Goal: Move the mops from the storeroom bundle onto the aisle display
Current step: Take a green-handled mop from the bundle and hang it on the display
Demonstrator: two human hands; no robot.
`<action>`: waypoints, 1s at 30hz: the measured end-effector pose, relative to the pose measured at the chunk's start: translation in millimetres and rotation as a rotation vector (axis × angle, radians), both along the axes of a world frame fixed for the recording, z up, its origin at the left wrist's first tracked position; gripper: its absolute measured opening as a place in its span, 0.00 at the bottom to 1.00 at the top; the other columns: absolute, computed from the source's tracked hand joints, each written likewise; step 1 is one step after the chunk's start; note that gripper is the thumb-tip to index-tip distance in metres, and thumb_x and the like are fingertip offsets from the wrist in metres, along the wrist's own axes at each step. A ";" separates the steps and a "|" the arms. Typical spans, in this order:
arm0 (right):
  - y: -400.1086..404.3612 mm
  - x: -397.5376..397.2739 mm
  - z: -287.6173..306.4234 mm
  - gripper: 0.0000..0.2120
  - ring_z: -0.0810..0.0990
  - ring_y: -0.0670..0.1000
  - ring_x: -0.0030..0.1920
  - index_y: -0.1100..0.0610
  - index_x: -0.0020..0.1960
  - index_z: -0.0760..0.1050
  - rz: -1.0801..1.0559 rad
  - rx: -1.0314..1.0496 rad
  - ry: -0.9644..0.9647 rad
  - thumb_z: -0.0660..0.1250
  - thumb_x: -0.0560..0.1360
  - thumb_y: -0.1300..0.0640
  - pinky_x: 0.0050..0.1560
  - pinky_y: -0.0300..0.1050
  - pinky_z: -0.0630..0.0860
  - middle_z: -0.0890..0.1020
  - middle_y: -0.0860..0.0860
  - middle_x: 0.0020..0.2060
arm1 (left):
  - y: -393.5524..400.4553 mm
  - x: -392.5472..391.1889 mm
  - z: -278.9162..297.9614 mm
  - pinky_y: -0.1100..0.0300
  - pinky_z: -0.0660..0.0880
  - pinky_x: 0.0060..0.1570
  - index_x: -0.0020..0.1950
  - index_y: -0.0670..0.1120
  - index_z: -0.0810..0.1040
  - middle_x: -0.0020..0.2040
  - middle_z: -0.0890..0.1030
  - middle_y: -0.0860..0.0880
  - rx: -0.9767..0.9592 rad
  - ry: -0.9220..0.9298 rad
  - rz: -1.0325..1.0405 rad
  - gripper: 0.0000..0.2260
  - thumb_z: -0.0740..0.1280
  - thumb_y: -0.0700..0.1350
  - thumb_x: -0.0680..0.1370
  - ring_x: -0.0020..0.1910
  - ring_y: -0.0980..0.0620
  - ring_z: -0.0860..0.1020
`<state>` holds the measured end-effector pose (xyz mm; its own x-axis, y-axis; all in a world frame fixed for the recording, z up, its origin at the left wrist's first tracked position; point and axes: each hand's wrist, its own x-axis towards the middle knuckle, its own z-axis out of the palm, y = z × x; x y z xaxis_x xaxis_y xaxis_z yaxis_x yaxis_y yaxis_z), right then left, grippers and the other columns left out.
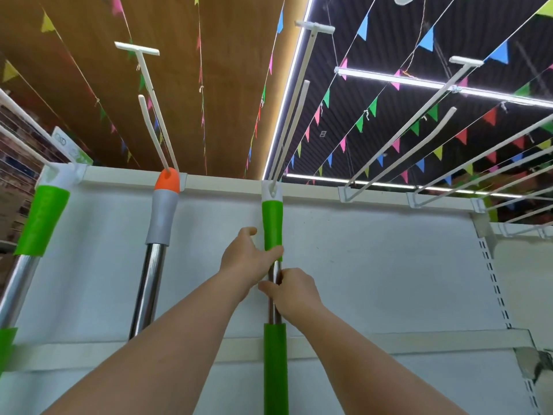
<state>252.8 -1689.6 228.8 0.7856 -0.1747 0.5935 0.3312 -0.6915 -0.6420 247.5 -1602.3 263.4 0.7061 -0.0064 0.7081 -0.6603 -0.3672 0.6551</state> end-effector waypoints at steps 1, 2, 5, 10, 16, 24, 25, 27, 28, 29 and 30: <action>1.5 -2.3 -2.1 0.12 0.76 0.52 0.44 0.59 0.53 0.73 -0.030 -0.033 0.008 0.63 0.76 0.51 0.46 0.46 0.75 0.76 0.52 0.42 | 2.1 -3.5 -4.0 0.57 0.67 0.54 0.73 0.47 0.60 0.70 0.67 0.44 -0.007 0.005 -0.008 0.30 0.68 0.50 0.74 0.65 0.46 0.70; 3.0 -6.1 -5.2 0.15 0.76 0.54 0.50 0.59 0.59 0.71 -0.077 -0.074 0.011 0.63 0.76 0.51 0.53 0.48 0.75 0.75 0.54 0.48 | 3.8 -7.8 -8.3 0.57 0.67 0.54 0.73 0.47 0.60 0.71 0.67 0.44 -0.020 0.011 -0.019 0.29 0.67 0.51 0.75 0.66 0.46 0.69; 5.1 -27.4 -19.9 0.27 0.65 0.55 0.68 0.56 0.72 0.57 -0.168 -0.111 -0.061 0.61 0.76 0.52 0.66 0.50 0.64 0.66 0.55 0.67 | 7.4 -24.5 -24.3 0.59 0.66 0.54 0.71 0.49 0.63 0.71 0.67 0.45 -0.099 0.018 -0.042 0.25 0.65 0.50 0.76 0.65 0.48 0.70; 5.1 -63.8 -45.9 0.25 0.64 0.53 0.68 0.54 0.71 0.60 -0.005 -0.009 -0.151 0.61 0.77 0.53 0.67 0.49 0.64 0.66 0.53 0.68 | 6.8 -60.9 -53.9 0.60 0.66 0.52 0.70 0.50 0.65 0.68 0.70 0.48 -0.163 0.023 -0.047 0.20 0.62 0.47 0.78 0.55 0.55 0.68; 8.0 -99.8 -86.1 0.21 0.68 0.49 0.65 0.51 0.68 0.66 0.236 0.161 -0.109 0.62 0.76 0.52 0.65 0.46 0.68 0.68 0.48 0.65 | 9.2 -108.6 -94.7 0.59 0.64 0.51 0.67 0.54 0.68 0.63 0.71 0.53 -0.255 0.112 -0.011 0.17 0.63 0.49 0.78 0.55 0.54 0.69; 55.7 -132.2 -165.5 0.19 0.69 0.45 0.64 0.51 0.64 0.70 0.485 0.188 0.063 0.65 0.73 0.59 0.62 0.36 0.63 0.71 0.47 0.64 | 52.2 -160.5 -170.6 0.64 0.67 0.47 0.57 0.55 0.71 0.56 0.73 0.53 -0.350 0.181 0.167 0.10 0.64 0.45 0.77 0.50 0.57 0.74; 65.0 -138.6 -170.5 0.19 0.69 0.46 0.65 0.51 0.64 0.70 0.508 0.189 0.084 0.65 0.73 0.59 0.63 0.37 0.63 0.72 0.47 0.64 | 62.1 -167.5 -177.2 0.65 0.67 0.47 0.58 0.54 0.72 0.56 0.73 0.53 -0.356 0.194 0.202 0.11 0.64 0.45 0.77 0.50 0.58 0.74; 84.9 -153.1 -180.0 0.19 0.69 0.46 0.65 0.51 0.64 0.70 0.552 0.182 0.125 0.64 0.73 0.59 0.61 0.36 0.62 0.72 0.47 0.64 | 83.7 -182.9 -189.0 0.69 0.68 0.41 0.61 0.52 0.72 0.55 0.73 0.53 -0.372 0.215 0.254 0.13 0.64 0.45 0.77 0.47 0.61 0.73; 96.0 -161.5 -184.6 0.19 0.69 0.46 0.65 0.51 0.64 0.70 0.572 0.168 0.147 0.64 0.73 0.58 0.60 0.35 0.62 0.72 0.48 0.64 | 95.0 -191.5 -194.3 0.69 0.67 0.40 0.62 0.52 0.72 0.55 0.73 0.53 -0.381 0.227 0.271 0.13 0.64 0.45 0.77 0.47 0.61 0.72; 108.0 -170.2 -189.3 0.19 0.69 0.47 0.65 0.52 0.64 0.70 0.591 0.156 0.166 0.64 0.73 0.58 0.59 0.36 0.63 0.72 0.48 0.64 | 107.0 -200.1 -199.5 0.67 0.67 0.41 0.63 0.52 0.72 0.56 0.72 0.53 -0.388 0.241 0.290 0.14 0.64 0.45 0.78 0.47 0.60 0.72; 120.6 -179.2 -193.9 0.19 0.70 0.47 0.65 0.52 0.64 0.71 0.611 0.152 0.179 0.65 0.73 0.58 0.58 0.36 0.63 0.72 0.48 0.64 | 119.9 -208.7 -204.8 0.64 0.67 0.44 0.63 0.51 0.71 0.56 0.72 0.52 -0.393 0.255 0.313 0.14 0.64 0.45 0.78 0.49 0.58 0.71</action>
